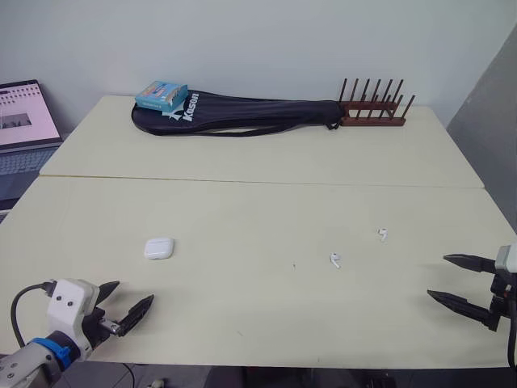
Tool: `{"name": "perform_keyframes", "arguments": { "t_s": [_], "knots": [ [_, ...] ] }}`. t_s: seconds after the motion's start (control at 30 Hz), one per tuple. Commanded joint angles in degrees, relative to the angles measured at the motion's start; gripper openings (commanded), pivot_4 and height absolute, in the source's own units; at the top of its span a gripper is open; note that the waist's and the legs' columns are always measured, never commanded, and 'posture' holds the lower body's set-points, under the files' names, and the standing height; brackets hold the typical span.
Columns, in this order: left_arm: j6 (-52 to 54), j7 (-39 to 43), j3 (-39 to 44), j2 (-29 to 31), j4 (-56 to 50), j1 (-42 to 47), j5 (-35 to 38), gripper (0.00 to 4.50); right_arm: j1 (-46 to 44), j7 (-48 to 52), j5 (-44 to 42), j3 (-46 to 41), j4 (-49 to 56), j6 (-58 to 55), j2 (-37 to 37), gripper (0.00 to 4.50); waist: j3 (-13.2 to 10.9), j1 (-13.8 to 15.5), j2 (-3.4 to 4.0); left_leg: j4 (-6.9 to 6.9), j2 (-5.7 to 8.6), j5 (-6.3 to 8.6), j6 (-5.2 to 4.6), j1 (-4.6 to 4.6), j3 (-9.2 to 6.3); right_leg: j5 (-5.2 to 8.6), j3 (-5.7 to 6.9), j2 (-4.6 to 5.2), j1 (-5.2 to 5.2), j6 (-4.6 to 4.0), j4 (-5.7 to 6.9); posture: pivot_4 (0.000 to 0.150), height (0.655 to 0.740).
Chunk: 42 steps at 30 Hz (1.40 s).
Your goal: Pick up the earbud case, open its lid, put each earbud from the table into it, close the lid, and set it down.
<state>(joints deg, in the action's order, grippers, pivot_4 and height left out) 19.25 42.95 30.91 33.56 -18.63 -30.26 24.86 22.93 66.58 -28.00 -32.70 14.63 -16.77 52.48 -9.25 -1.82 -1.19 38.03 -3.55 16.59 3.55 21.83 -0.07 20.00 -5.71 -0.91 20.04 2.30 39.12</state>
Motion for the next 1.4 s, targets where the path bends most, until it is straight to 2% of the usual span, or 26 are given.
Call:
{"name": "perform_keyframes", "arguments": {
  "t_s": [0.03,0.2,0.5,0.73,0.9,1.03,1.17,1.3,1.4],
  "knots": [
    [-0.76,-0.48,1.63,0.19,-1.92,-0.50,0.27,4.47,-1.68,0.66,0.55,-0.09,-1.37,2.05,0.16,4.50,0.00,-0.01,0.00,0.00,0.00,0.00,0.00,0.00,0.00,0.00,0.00,0.00,0.00,0.00,0.00,0.150,0.7315],
    [-1.95,-1.21,1.42,0.87,-0.77,0.09,-1.47,4.47,-4.01,0.72,1.99,2.28,-4.52,5.03,-0.42,4.50,0.01,-0.01,-0.01,0.01,0.00,0.00,0.00,-0.03,0.01,-0.01,-0.01,0.00,-0.02,-0.01,-0.01,0.150,0.7315],
    [-2.37,1.48,2.55,1.69,-0.48,0.22,0.57,4.47,-5.64,1.02,2.64,3.52,-7.05,7.22,-0.64,4.50,0.01,-0.01,-0.01,0.01,-0.01,0.00,0.00,-0.03,0.01,-0.01,0.00,0.00,-0.03,-0.01,-0.01,0.150,0.7315],
    [-2.18,0.94,2.85,2.40,0.35,0.70,-0.47,4.47,-6.34,1.29,2.40,4.08,-7.88,6.81,-0.42,4.50,0.01,-0.01,-0.01,0.01,-0.01,0.00,0.00,-0.03,0.01,-0.01,0.00,0.00,-0.03,-0.01,-0.02,0.150,0.7315],
    [-2.57,0.18,4.96,0.99,0.54,1.75,1.99,4.47,-6.68,0.84,0.97,3.82,-7.60,3.23,-0.12,4.50,0.01,0.00,-0.01,0.01,-0.01,0.00,0.00,-0.03,0.00,-0.01,0.01,0.00,-0.04,-0.01,-0.01,0.150,0.7315],
    [-3.53,-2.66,5.65,-2.25,-2.16,-0.07,1.70,4.47,-7.93,0.27,1.32,3.81,-7.12,3.82,-0.61,4.50,0.01,-0.02,0.00,0.01,-0.01,0.00,0.00,-0.03,0.01,-0.01,-0.01,0.00,-0.04,-0.01,-0.02,0.150,0.7315],
    [-2.62,-9.46,4.40,-8.82,-7.54,-1.93,1.00,4.47,-10.80,0.28,0.54,5.66,-3.80,3.37,-0.63,4.50,0.01,-0.19,-0.03,0.02,0.00,0.01,-0.02,-0.02,0.06,-0.01,-0.08,0.01,-0.05,-0.01,-0.04,0.150,0.7315],
    [0.03,-16.71,-0.37,-14.95,-13.67,-1.63,0.15,4.47,-16.92,-0.43,-2.68,10.08,2.23,-1.60,-0.08,4.50,0.05,-0.06,0.03,0.05,-0.01,0.01,-0.02,-0.07,-0.01,-0.03,-0.04,0.00,-0.12,-0.03,-0.02,0.150,0.7315],
    [1.73,-20.87,-4.09,-17.30,-16.27,-0.22,-1.44,4.47,-22.05,-0.87,-5.04,12.95,4.85,-4.99,0.40,4.50,0.04,-0.01,0.01,0.07,0.02,0.01,-0.02,-0.07,-0.05,-0.03,-0.01,0.00,-0.17,-0.03,-0.03,0.150,0.7315]
  ]
}}
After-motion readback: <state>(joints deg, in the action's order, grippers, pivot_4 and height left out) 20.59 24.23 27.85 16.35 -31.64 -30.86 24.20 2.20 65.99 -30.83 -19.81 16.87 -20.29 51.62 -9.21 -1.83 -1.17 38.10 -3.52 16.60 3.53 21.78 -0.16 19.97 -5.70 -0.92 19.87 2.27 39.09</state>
